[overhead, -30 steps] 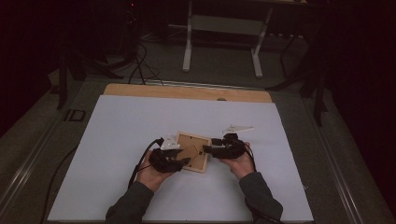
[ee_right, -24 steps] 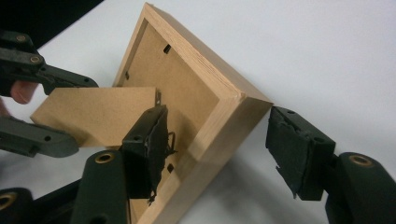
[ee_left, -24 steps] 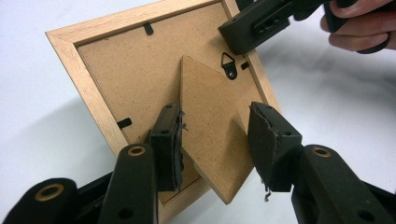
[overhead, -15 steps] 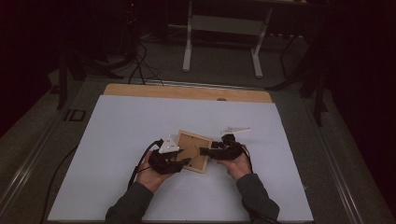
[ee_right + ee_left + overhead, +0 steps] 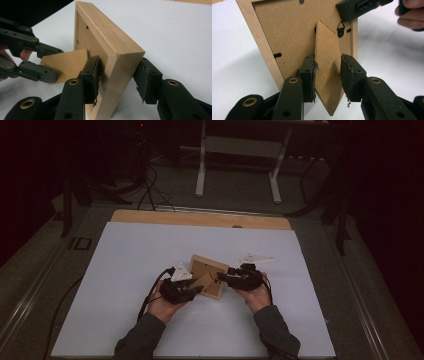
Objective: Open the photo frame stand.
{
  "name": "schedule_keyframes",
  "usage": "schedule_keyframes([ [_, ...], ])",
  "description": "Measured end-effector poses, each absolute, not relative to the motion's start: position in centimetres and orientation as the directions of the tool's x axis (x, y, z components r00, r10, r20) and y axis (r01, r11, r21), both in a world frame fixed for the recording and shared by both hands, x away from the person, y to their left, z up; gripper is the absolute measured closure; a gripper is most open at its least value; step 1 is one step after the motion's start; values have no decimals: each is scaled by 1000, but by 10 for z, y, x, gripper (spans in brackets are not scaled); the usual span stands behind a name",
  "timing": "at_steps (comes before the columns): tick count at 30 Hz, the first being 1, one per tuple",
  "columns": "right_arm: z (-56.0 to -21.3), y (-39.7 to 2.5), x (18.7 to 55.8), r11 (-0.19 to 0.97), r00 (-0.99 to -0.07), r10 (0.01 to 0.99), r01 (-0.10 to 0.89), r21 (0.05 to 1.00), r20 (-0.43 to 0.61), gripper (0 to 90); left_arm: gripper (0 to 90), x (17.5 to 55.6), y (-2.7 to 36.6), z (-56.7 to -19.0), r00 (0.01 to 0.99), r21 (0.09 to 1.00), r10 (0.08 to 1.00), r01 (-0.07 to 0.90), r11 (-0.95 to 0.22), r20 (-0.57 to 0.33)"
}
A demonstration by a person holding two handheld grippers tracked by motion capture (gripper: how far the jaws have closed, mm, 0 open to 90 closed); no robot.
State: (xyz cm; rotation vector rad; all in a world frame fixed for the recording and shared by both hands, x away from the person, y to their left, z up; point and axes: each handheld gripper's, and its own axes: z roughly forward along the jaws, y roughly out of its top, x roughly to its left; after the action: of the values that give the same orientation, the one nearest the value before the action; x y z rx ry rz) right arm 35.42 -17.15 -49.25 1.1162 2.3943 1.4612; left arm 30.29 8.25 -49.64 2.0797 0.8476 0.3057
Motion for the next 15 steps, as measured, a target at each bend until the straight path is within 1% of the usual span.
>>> schedule_keyframes([
  [5,-487,-169,353,290,-728,652,497,818,211,569,664,306,80,-498,736,781,674,461,-421,-71],
  [9,-484,-169,352,295,-731,654,485,823,196,576,670,308,79,-500,729,780,682,463,-420,-66],
  [15,-482,-169,351,296,-730,659,472,831,180,582,670,312,77,-503,716,781,697,455,-428,-35],
])
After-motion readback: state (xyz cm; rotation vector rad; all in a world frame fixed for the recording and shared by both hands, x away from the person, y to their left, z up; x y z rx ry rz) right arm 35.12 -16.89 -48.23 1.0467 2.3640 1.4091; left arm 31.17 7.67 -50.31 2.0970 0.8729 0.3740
